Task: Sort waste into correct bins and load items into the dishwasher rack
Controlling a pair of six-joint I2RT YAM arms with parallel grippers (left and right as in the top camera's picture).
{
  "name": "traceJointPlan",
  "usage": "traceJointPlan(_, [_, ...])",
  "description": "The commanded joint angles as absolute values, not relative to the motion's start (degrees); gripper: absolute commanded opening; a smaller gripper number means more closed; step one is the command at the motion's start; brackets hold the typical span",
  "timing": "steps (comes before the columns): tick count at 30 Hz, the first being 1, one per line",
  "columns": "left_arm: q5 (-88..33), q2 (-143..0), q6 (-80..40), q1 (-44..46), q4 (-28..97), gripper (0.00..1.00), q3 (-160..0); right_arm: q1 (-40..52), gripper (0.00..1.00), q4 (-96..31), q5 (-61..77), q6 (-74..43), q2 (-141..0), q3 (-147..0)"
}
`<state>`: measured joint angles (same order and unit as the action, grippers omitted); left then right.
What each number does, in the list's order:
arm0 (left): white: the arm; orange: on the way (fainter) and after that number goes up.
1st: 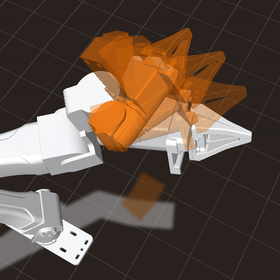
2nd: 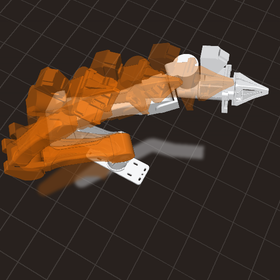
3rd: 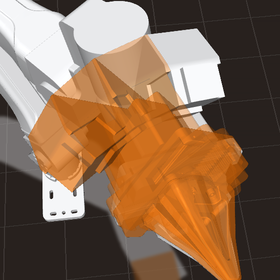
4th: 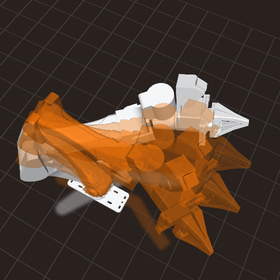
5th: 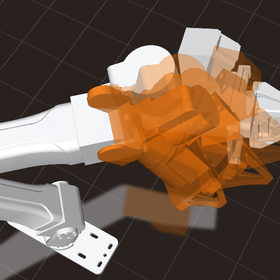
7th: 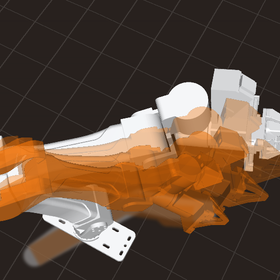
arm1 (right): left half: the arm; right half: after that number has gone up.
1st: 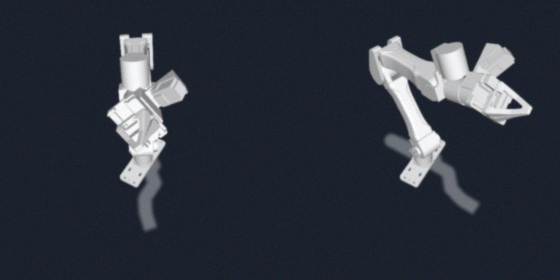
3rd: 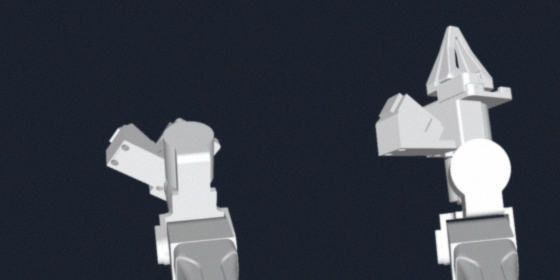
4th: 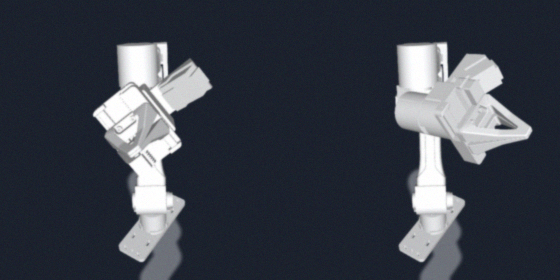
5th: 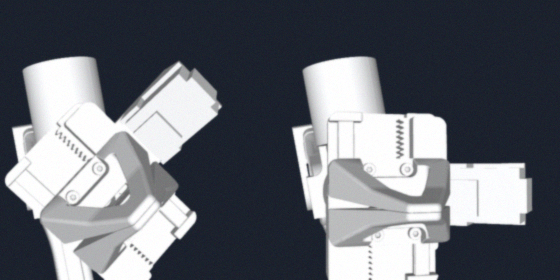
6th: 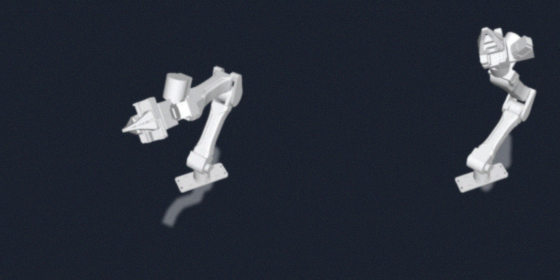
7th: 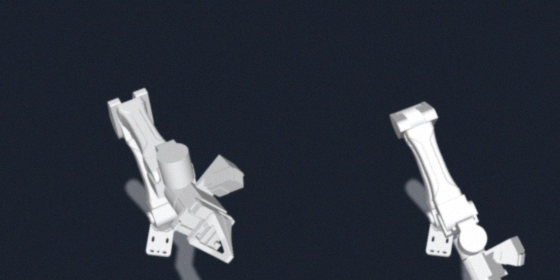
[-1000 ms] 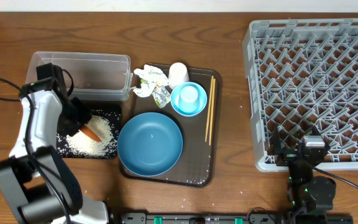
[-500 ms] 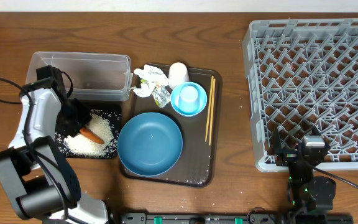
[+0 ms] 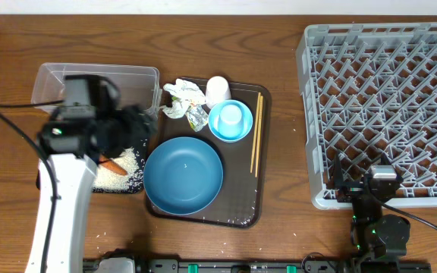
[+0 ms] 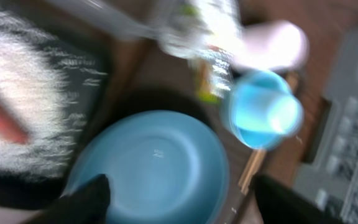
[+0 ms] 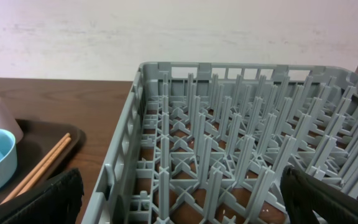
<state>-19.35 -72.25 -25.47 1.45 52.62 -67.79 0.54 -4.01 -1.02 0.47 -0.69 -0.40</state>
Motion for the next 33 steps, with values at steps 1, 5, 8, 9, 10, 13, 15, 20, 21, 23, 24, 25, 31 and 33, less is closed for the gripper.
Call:
traceJointPlan(1, [-15.25,-72.05,-25.15,10.28,51.16,0.85,-67.61,0.40,0.99,-4.23,-1.04,0.93,-0.43,-0.32])
traceJointPlan(5, [-9.67,-74.81,-25.19,20.18,50.24,0.89,-67.61,0.38,0.99,-4.23,-1.04,0.93,-0.43,-0.32])
traceJointPlan(8, [-8.27,-78.63,-25.47,25.52,49.78,0.91,-67.61,0.40,0.99,-4.23,-1.04,0.93,-0.43,-0.32])
traceJointPlan(9, [-8.27,-80.47,-25.61,27.11,49.58,0.92,-67.61,0.38,0.99,-4.23,-1.04,0.93,-0.43,-0.32])
traceJointPlan(10, [-8.29,-81.87,-25.61,28.12,49.56,0.92,-67.59,0.40,0.99,-4.23,-1.02,0.93,-0.43,-0.32])
traceJointPlan(13, [-8.29,-86.39,-25.61,30.35,49.56,0.92,-67.59,0.38,0.99,-4.23,-1.04,0.93,-0.43,-0.32])
traceJointPlan(15, [-8.29,-88.88,-25.61,30.81,49.41,0.92,-67.61,0.40,0.99,-4.23,-1.02,0.93,-0.43,-0.32])
traceJointPlan(20, [-8.29,-90.85,-25.82,30.79,49.32,0.92,-67.61,0.40,0.99,-4.23,-1.04,0.93,-0.43,-0.32])
traceJointPlan(21, [-8.32,-90.76,-25.80,30.79,49.21,0.92,-67.61,0.38,0.99,-4.23,-1.04,0.93,-0.43,-0.32])
traceJointPlan(23, [-8.34,-90.76,-25.78,30.79,49.41,0.92,-67.61,0.40,0.99,-4.23,-1.02,0.93,-0.43,-0.32])
traceJointPlan(24, [-8.36,-90.76,-25.76,30.83,49.76,0.92,-67.61,0.40,0.99,-4.25,-1.02,0.93,-0.43,-0.32])
traceJointPlan(25, [-8.43,-90.76,-25.78,30.92,50.48,0.91,-67.61,0.38,0.99,-4.25,-1.02,0.93,-0.43,-0.32])
traceJointPlan(31, [-8.49,-91.00,-25.82,33.74,55.57,0.77,-67.53,0.40,0.99,-4.23,-1.04,0.93,-0.43,-0.32])
traceJointPlan(33, [-8.49,-91.05,-26.28,35.46,55.88,0.77,-66.87,0.40,0.99,-4.23,-1.02,0.93,-0.43,-0.32])
